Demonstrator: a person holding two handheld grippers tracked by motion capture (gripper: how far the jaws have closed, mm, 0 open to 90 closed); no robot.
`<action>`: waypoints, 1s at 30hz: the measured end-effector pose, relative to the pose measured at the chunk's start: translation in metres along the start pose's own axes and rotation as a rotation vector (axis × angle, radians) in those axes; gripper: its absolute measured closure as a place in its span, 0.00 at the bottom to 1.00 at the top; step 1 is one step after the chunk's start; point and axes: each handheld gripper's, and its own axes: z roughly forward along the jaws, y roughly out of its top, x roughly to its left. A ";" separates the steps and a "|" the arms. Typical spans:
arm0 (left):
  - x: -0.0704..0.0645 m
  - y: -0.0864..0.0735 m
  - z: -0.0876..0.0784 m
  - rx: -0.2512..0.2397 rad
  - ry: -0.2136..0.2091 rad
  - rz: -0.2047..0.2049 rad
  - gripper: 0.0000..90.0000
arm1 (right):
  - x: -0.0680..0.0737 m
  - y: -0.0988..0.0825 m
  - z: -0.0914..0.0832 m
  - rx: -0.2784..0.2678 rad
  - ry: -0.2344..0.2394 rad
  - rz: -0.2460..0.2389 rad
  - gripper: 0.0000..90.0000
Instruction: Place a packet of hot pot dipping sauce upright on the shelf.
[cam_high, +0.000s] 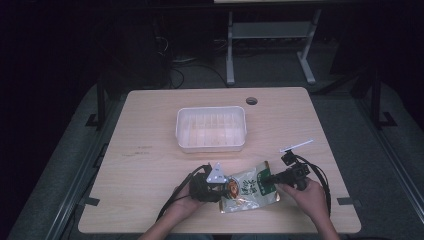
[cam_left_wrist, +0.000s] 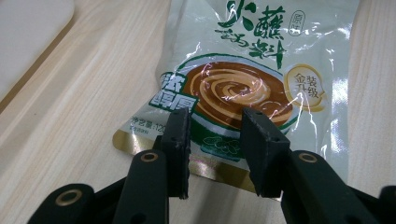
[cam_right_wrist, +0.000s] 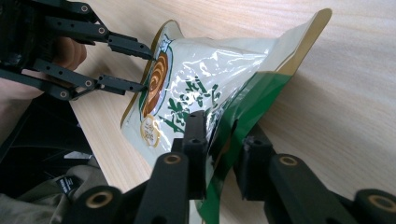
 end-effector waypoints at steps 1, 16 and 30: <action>0.000 0.000 0.000 0.000 0.002 0.000 0.69 | 0.001 0.001 0.001 0.004 -0.004 -0.001 0.87; 0.002 -0.002 -0.009 -0.005 0.043 -0.008 0.58 | 0.007 0.005 0.000 -0.023 0.014 0.009 0.99; 0.006 -0.013 -0.032 -0.021 0.086 -0.020 0.48 | 0.035 0.020 -0.017 -0.045 0.000 -0.017 0.99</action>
